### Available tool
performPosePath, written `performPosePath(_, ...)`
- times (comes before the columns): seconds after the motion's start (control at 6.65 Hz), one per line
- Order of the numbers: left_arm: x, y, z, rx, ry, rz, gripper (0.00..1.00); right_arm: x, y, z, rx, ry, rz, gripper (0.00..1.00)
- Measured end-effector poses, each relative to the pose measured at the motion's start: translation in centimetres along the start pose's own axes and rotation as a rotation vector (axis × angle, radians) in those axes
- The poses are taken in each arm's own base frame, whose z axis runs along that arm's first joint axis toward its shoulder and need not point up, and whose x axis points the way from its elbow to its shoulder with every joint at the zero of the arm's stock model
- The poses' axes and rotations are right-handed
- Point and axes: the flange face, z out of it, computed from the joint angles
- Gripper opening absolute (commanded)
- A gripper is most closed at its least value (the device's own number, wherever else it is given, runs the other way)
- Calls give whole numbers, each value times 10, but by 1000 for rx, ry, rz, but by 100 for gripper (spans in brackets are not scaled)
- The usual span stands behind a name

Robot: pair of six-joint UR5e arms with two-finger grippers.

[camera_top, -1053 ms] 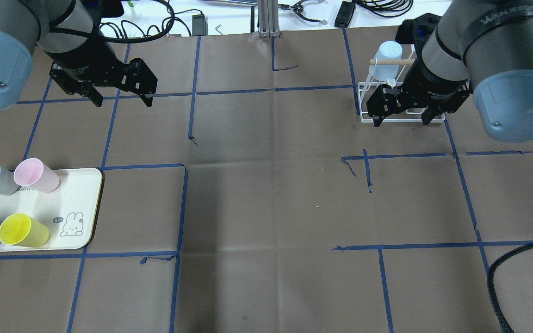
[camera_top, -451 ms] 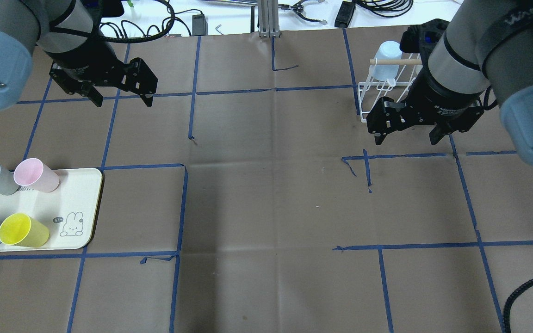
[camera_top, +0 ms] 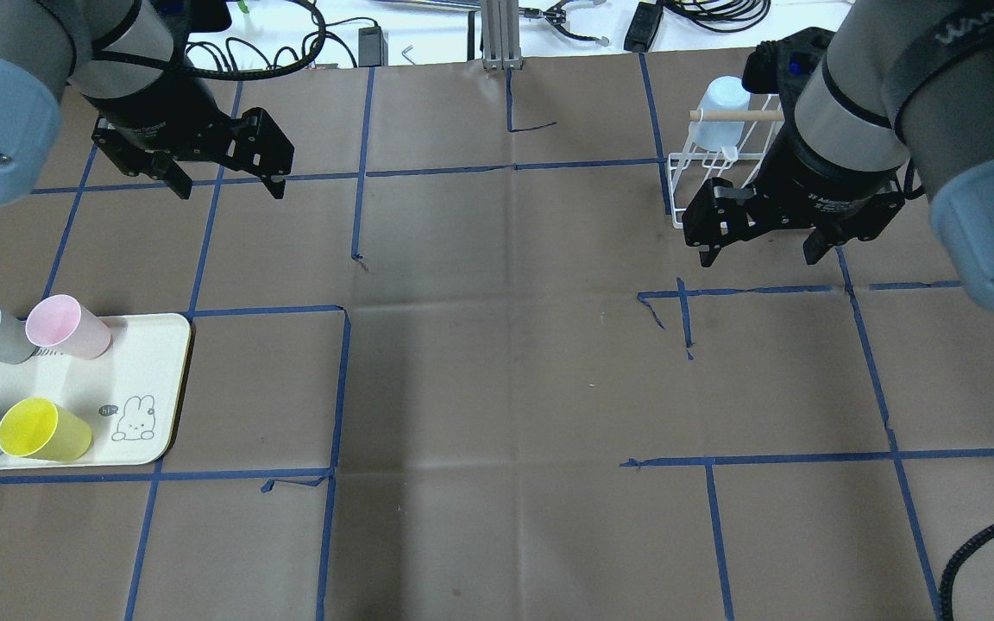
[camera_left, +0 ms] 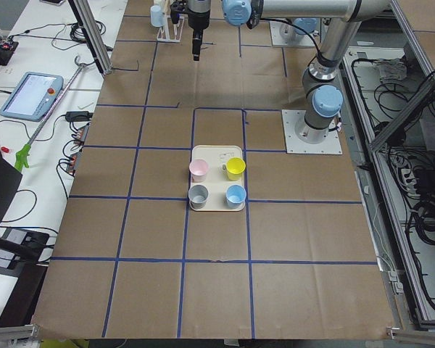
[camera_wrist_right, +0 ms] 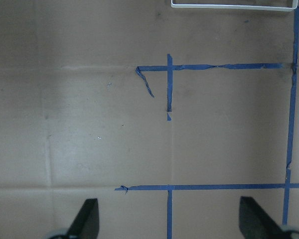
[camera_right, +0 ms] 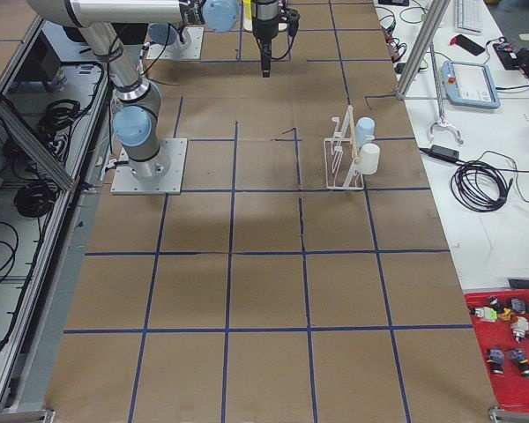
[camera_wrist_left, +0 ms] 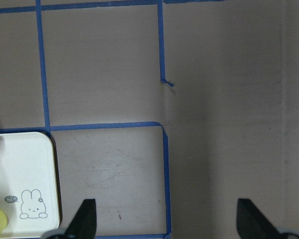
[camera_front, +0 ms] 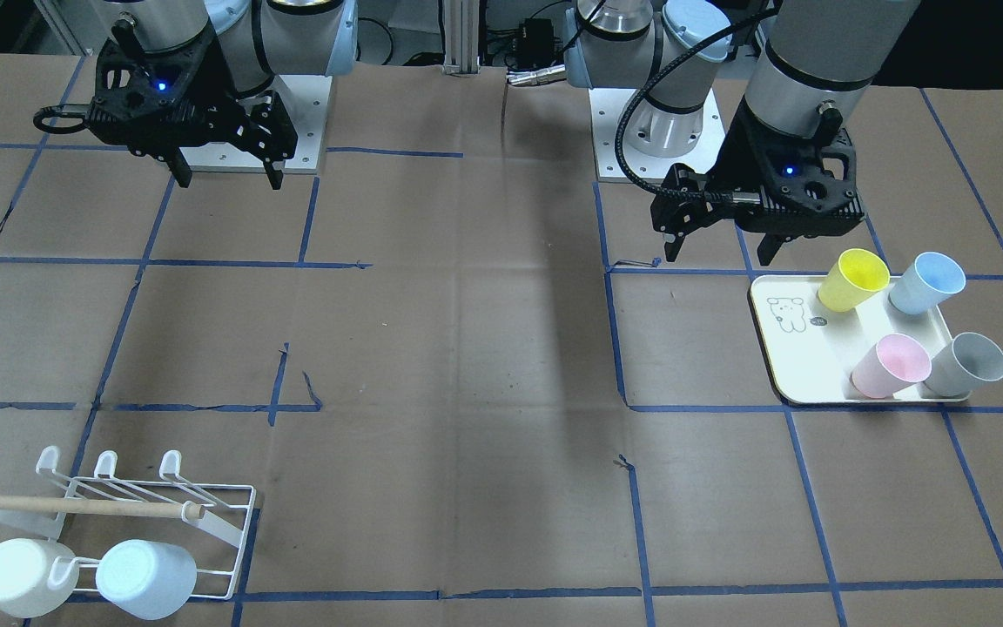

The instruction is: Transfer IKEA cup to right arm and place on rack

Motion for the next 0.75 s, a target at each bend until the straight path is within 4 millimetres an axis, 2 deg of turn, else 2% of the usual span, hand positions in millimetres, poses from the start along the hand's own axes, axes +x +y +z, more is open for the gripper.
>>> performPosePath(0.75,0,0,0,1,0,0,99,0,-2,-1,10,-2,0,100)
